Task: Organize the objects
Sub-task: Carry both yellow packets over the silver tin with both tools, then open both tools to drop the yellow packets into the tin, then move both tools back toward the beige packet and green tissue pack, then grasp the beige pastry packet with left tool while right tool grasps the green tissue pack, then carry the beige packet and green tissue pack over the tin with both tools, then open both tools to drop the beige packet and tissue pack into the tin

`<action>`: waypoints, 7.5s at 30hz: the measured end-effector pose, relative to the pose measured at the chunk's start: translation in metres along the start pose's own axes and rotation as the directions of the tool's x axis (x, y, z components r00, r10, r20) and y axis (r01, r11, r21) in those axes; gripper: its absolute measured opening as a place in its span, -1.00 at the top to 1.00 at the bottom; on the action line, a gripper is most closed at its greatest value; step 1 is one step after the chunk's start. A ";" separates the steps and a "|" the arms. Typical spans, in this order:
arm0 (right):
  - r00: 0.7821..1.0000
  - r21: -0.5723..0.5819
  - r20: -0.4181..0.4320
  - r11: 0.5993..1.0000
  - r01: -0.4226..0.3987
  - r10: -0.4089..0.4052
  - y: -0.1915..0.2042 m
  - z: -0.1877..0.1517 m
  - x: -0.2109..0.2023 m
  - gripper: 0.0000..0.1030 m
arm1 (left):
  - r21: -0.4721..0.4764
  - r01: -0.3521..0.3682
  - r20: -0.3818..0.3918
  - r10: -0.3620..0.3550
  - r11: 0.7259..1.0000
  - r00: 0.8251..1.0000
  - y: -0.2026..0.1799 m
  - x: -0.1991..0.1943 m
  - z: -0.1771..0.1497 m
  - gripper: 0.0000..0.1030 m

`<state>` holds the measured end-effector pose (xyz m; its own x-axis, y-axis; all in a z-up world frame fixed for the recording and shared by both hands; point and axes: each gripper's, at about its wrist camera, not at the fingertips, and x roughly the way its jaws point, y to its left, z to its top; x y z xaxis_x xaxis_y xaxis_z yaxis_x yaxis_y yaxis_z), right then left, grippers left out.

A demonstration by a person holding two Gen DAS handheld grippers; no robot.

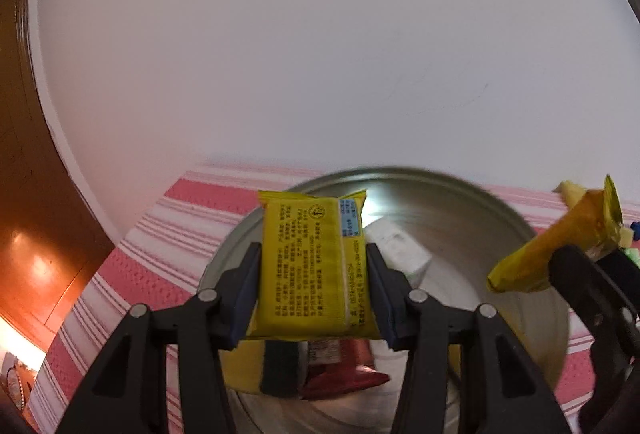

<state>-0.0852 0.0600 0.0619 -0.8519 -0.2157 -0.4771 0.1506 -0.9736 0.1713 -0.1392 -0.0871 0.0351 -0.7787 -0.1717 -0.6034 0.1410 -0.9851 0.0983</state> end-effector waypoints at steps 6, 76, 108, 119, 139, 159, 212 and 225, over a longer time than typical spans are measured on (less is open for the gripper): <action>0.998 0.007 -0.055 1.000 0.008 -0.007 0.004 -0.005 0.026 0.01 | -0.008 -0.037 -0.062 0.037 0.999 0.997 0.007 0.016 0.000 0.05; 0.957 0.094 -0.026 0.953 0.289 -0.287 -0.149 -0.043 -0.040 -0.56 | 0.059 0.067 0.206 -0.078 0.996 0.975 -0.087 -0.058 -0.057 -0.94; 0.917 0.185 -0.214 0.908 0.376 -0.337 -0.279 -0.034 -0.024 -0.56 | 0.152 0.189 -0.025 -0.188 0.970 0.982 -0.229 -0.050 -0.059 -0.93; 0.898 0.134 -0.330 0.927 0.350 -0.291 -0.288 -0.027 0.019 -0.50 | 0.067 0.222 -0.149 -0.210 0.973 0.966 -0.248 -0.016 -0.048 -0.93; 0.908 0.250 -0.254 0.885 0.393 -0.332 -0.315 -0.009 -0.036 -0.43 | -0.020 0.226 -0.265 -0.223 0.974 0.938 -0.291 0.030 -0.029 -0.82; 0.924 0.260 -0.227 0.895 0.363 -0.309 -0.307 -0.010 -0.039 -0.43 | -0.031 0.335 -0.215 -0.334 0.942 0.918 -0.244 0.005 -0.041 0.34; 0.963 0.100 0.136 0.971 0.219 -0.231 -0.086 -0.021 -0.056 -0.44 | 0.048 0.182 0.173 -0.188 0.982 0.967 -0.053 -0.070 -0.003 0.34; 0.985 0.049 0.111 0.991 0.125 -0.130 -0.028 -0.007 -0.018 -0.44 | -0.018 0.058 0.114 -0.056 0.998 0.992 0.008 -0.030 0.007 0.34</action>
<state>-0.0708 0.0900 0.0592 -0.9145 -0.0777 -0.3971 0.0178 -0.9882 0.1523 -0.1192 -0.0896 0.0601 -0.8498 -0.1161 -0.5142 0.1063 -0.9931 0.0487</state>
